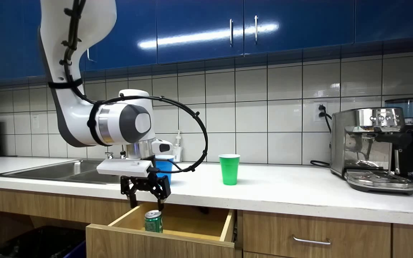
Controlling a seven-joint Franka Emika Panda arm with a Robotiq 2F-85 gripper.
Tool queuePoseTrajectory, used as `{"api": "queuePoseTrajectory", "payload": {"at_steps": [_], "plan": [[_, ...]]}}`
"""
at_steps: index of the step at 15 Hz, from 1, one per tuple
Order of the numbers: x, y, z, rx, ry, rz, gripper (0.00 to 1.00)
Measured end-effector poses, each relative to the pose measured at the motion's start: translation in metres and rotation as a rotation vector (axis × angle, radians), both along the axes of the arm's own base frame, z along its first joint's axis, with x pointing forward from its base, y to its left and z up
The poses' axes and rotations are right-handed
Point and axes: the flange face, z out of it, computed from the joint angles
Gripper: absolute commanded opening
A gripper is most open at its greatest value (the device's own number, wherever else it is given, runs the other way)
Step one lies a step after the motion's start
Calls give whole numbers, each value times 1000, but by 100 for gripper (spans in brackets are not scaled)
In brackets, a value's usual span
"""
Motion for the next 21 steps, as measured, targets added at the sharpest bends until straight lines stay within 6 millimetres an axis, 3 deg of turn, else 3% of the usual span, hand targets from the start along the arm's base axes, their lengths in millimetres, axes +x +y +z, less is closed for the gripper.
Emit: {"api": "queuePoseTrajectory", "payload": {"at_steps": [12,21], "plan": [[-13,-14,44,18,146,-31,100],[-26,-21,42,29,250,-29,100]]}}
